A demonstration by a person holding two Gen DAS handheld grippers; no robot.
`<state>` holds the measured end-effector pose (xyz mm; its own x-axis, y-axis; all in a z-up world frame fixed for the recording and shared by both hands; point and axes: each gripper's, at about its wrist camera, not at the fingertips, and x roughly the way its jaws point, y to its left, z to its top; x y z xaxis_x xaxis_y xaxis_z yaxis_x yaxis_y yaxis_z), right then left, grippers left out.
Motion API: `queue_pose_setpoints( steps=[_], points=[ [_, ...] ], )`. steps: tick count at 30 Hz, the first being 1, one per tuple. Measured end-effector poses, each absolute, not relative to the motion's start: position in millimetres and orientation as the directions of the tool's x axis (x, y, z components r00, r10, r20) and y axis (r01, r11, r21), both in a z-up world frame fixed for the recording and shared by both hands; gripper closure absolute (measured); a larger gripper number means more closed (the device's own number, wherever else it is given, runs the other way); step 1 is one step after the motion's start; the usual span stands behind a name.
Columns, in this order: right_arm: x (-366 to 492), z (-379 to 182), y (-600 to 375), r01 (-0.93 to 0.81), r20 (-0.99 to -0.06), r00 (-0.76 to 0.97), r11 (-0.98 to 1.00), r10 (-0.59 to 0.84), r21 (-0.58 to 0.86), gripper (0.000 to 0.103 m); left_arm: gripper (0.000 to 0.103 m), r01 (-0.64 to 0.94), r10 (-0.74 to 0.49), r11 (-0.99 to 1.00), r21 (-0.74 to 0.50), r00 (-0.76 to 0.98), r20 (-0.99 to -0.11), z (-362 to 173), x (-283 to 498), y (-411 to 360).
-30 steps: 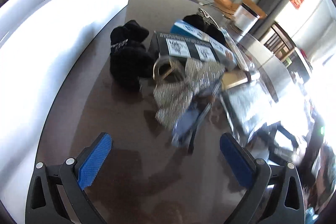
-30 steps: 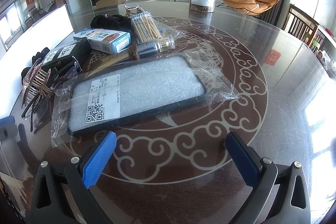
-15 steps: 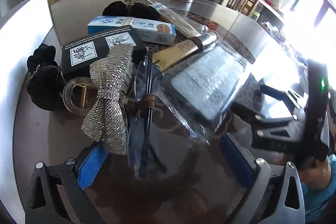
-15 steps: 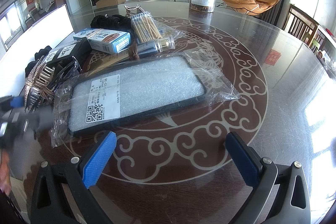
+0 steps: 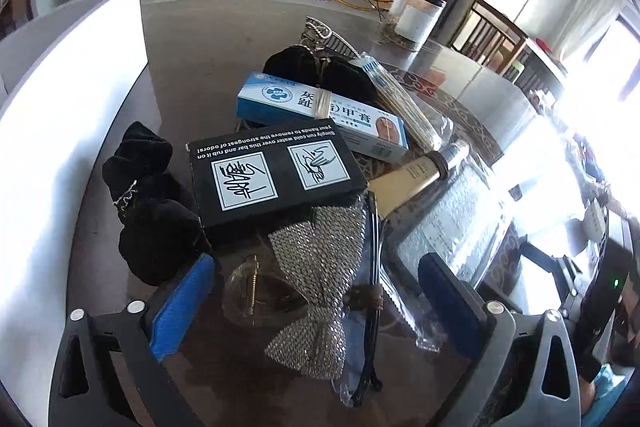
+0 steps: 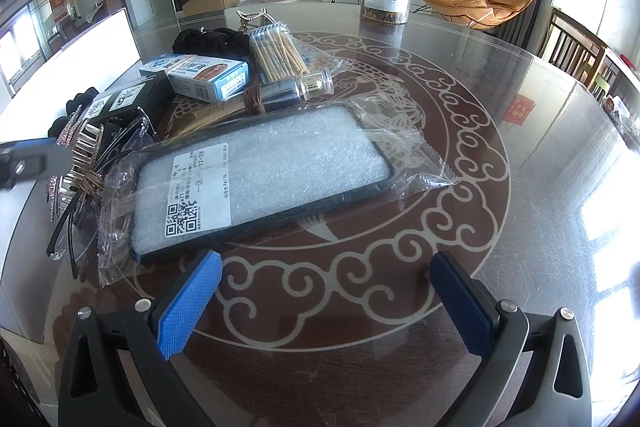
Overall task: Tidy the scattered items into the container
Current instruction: 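Lower the left tool onto the rhinestone bow clip and close it, then lift the bow clip with the left tool while the right tool grasps the bagged phone case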
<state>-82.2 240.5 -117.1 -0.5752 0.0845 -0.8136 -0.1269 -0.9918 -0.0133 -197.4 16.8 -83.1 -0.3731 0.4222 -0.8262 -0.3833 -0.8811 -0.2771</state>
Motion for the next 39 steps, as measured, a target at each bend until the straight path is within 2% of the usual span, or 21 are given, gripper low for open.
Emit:
queue_pose_setpoints(
  steps=[1, 2, 7, 10, 13, 16, 19, 22, 24, 28, 34, 39],
  points=[
    [-82, -117, 240, -0.127, -0.814, -0.575, -0.992, 0.085, -0.013, 0.0, 0.036, -0.367, 0.43, -0.882, -0.296, -0.369, -0.824, -86, -200, 15],
    [-82, -117, 241, -0.127, -0.814, -0.575, -0.992, 0.085, -0.013, 0.0, 0.047, -0.344, 0.41, -0.894, -0.287, -0.368, -0.835, -90, -202, 13],
    [-82, -117, 240, -0.127, -0.814, -0.575, -0.992, 0.085, -0.013, 0.0, 0.048, -0.319, 0.385, -0.91, -0.265, -0.412, -0.826, -83, -181, 2],
    [-82, -117, 240, -0.127, -0.814, -0.575, -0.992, 0.085, -0.013, 0.0, 0.05, -0.272, 0.306, -0.942, -0.197, -0.455, -0.836, -74, -150, -13],
    [-82, -117, 240, -0.127, -0.814, -0.575, -0.992, 0.085, -0.013, 0.0, 0.049, -0.21, 0.224, -0.968, -0.136, -0.488, -0.844, -73, -129, -28],
    [-82, -117, 240, -0.127, -0.814, -0.575, -0.992, 0.085, -0.013, 0.0, 0.047, -0.195, 0.221, -0.97, -0.142, -0.481, -0.848, -80, -126, -34],
    [-82, -117, 240, -0.121, -0.813, -0.576, -0.993, 0.082, -0.014, 0.0, 0.034, -0.197, 0.228, -0.969, -0.152, -0.463, -0.856, -92, -130, -36],
    [-80, -114, 244, -0.046, -0.834, -0.552, -0.999, 0.021, 0.005, 0.0, 0.034, -0.217, 0.245, -0.963, -0.161, -0.449, -0.859, -104, -131, -33],
    [-73, -103, 251, -0.029, -0.802, -0.597, -0.999, -0.015, 0.04, 0.0, 0.033, -0.228, 0.237, -0.963, -0.143, -0.468, -0.851, -104, -132, -31],
    [-96, -74, 253, 0.047, -0.743, -0.668, -0.999, -0.029, -0.002, 0.0, 0.029, -0.209, 0.242, -0.965, -0.158, -0.481, -0.842, -105, -141, -28],
    [-191, -92, 246, 0.102, -0.838, -0.544, -0.995, -0.044, -0.014, 0.0, 0.023, -0.203, 0.245, -0.966, -0.16, -0.515, -0.821, -107, -145, -28],
    [-190, -103, 233, 0.163, -0.857, -0.51, -0.987, -0.078, -0.007, 0.0, 0.012, -0.241, 0.234, -0.963, -0.119, -0.537, -0.811, -110, -143, -18]
  ],
)
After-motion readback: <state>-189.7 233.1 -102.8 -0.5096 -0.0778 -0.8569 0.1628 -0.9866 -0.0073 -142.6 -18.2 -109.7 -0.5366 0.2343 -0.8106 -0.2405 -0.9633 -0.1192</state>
